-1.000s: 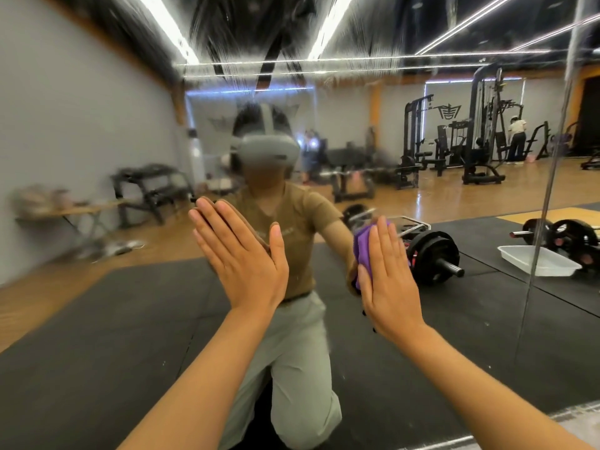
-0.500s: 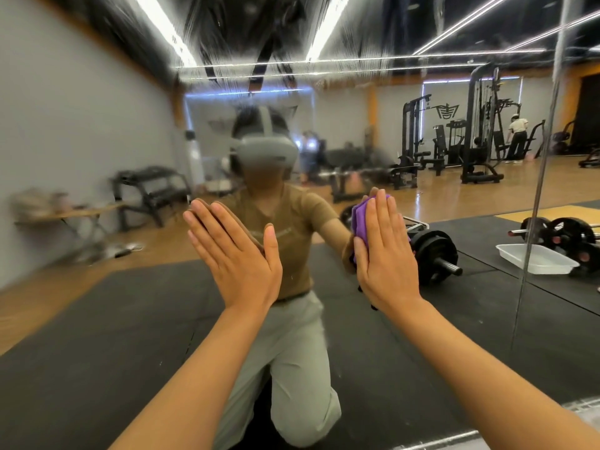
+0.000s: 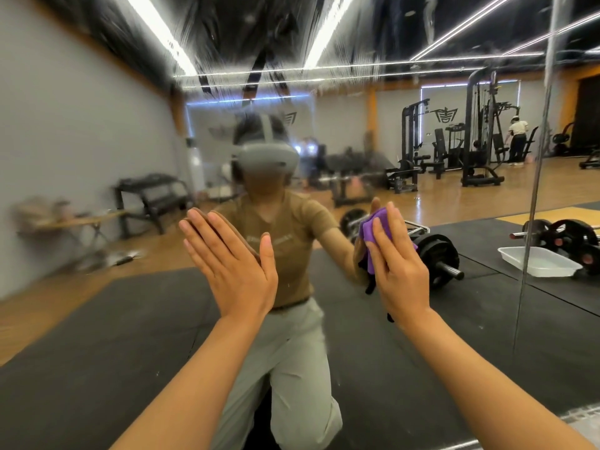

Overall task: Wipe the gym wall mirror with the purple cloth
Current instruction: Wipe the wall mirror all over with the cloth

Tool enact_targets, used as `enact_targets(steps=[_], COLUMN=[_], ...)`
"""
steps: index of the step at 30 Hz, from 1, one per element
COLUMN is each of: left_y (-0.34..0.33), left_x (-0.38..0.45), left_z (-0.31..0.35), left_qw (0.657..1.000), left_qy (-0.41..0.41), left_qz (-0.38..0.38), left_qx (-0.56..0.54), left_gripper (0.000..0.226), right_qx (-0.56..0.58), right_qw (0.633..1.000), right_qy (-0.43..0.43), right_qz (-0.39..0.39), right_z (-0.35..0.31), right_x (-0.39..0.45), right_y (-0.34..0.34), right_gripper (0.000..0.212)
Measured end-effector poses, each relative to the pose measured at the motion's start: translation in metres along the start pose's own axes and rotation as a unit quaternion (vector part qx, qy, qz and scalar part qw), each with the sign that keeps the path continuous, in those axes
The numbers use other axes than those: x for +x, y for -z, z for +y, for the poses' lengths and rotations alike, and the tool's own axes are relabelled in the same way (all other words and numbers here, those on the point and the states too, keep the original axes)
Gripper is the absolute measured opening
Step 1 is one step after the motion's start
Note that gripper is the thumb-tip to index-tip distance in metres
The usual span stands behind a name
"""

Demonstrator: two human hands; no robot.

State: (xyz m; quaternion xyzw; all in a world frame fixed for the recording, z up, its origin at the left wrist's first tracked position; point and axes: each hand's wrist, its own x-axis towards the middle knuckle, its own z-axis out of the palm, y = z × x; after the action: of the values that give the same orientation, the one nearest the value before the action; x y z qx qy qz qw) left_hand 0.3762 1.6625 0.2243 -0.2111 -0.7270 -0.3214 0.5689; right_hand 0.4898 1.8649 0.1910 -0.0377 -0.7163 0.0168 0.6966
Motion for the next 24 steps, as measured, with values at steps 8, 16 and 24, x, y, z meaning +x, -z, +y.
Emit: enact_targets(steps=[8,16,24], left_y=[0.0,0.0,0.0], left_x=[0.0,0.001,0.0], left_z=[0.001,0.001,0.0], left_qw=[1.0,1.0,1.0], left_qy=[0.003,0.008,0.004], left_qz=[-0.01,-0.011,-0.013], left_qx=[-0.005,-0.01,-0.012], left_gripper=[0.082,0.082,0.083], right_qx=[-0.042,-0.057,-0.058], right_qw=[0.996,0.998,0.997], right_qy=[0.055,0.021,0.042], right_qz=[-0.064,-0.017,-0.017], right_z=[0.001,-0.005,-0.01], right_x=[-0.051,-0.002,0.001], right_y=[0.01,0.001,0.002], right_gripper=[0.04,0.038,0.036])
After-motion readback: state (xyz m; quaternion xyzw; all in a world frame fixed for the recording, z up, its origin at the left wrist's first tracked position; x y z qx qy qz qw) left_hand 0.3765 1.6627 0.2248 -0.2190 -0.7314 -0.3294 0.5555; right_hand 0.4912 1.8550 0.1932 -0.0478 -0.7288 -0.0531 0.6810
